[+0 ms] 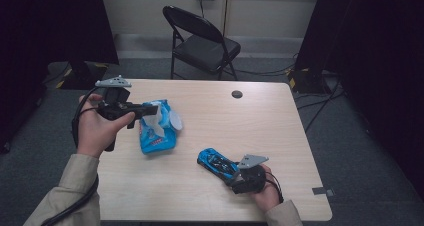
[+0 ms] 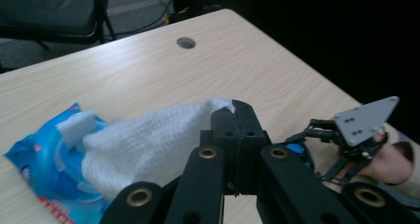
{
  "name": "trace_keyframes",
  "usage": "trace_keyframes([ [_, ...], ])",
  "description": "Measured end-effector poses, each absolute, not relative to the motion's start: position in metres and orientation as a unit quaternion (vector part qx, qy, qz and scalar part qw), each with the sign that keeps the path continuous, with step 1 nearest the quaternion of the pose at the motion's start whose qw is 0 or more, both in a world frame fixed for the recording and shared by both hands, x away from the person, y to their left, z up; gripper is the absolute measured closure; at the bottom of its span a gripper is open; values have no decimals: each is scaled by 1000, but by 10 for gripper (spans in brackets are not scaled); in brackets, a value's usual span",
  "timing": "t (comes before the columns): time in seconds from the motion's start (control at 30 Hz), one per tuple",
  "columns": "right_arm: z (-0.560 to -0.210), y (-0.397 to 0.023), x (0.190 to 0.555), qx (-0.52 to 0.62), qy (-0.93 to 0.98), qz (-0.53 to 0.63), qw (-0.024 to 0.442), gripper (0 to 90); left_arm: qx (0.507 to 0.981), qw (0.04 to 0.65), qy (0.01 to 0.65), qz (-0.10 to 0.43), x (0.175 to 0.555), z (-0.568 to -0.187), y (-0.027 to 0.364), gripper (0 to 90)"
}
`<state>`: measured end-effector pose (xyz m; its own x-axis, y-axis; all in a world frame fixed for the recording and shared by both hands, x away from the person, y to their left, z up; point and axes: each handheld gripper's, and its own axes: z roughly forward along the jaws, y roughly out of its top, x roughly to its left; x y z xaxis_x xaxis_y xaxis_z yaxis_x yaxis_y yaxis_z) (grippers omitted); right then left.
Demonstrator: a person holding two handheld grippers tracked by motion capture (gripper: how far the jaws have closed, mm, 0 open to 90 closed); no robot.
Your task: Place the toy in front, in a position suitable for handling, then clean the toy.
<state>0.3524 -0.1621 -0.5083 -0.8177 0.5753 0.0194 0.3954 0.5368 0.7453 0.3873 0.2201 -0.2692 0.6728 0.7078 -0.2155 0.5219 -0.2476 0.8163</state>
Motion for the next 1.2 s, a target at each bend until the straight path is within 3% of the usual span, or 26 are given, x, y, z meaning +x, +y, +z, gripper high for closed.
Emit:
trace_keyframes([
  [0.33, -508, -162, 353, 279, 869, 392, 114, 241, 792, 476, 372, 88, 369, -276, 209, 900],
  [0.87, -508, -162, 353, 279, 869, 392, 114, 241, 804, 463, 372, 39, 360, -332, 184, 900],
  [1.2, -508, -162, 353, 279, 869, 392, 114, 240, 807, 421, 413, 46, 370, -388, 189, 900],
])
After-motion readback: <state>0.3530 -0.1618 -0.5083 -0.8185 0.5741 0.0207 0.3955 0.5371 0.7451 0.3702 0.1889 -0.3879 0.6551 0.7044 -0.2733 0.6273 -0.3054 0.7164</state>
